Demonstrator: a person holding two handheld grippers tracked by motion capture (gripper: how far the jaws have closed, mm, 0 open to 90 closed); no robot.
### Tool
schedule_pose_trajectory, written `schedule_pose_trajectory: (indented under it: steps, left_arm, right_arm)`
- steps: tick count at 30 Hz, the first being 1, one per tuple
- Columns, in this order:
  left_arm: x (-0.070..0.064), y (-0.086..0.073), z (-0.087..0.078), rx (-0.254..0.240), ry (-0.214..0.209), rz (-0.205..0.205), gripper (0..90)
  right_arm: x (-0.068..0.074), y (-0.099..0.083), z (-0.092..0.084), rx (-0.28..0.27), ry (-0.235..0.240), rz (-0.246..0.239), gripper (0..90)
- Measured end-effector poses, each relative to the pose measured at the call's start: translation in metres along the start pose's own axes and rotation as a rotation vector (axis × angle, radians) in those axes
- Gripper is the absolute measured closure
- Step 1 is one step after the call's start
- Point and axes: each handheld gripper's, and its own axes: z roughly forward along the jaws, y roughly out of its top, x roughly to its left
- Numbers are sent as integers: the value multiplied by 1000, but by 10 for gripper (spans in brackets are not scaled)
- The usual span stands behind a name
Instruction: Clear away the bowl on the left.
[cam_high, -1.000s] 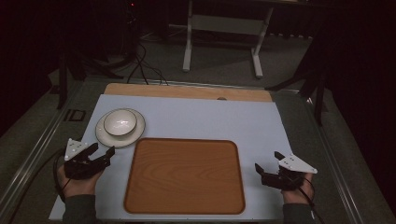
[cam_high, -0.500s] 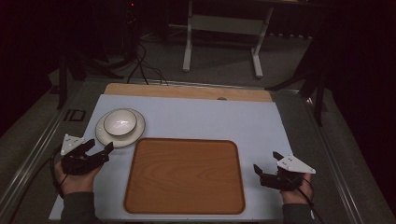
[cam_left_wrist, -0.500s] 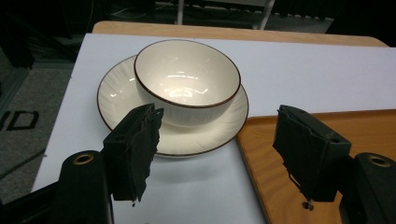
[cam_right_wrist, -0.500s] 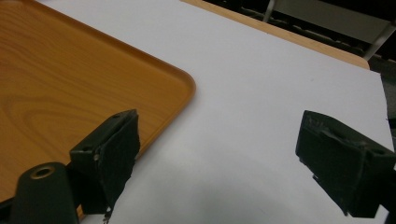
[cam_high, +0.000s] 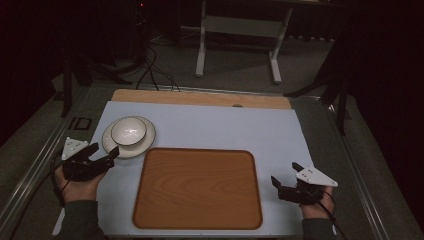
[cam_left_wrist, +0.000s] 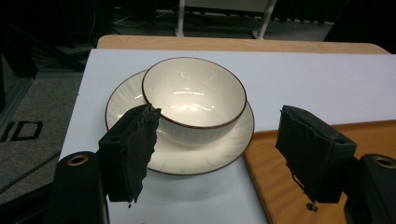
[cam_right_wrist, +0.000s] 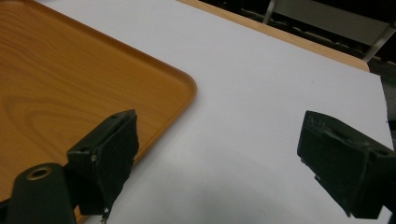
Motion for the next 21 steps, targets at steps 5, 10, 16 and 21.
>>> schedule_pose_trajectory:
  steps: [5, 10, 16, 21]
  left_arm:
    - [0, 5, 9, -1, 8, 1, 291]
    - [1, 10, 17, 0, 21, 3, 292]
    - [6, 15, 27, 5, 37, -17, 290]
    - [12, 17, 37, 28, 64, -16, 291]
  right_arm:
    - [0, 0, -1, -4, -3, -1, 122]
    - [0, 0, -2, -12, -5, 1, 122]
    - [0, 0, -2, -15, -4, -4, 122]
    - [1, 0, -2, -14, -9, 2, 122]
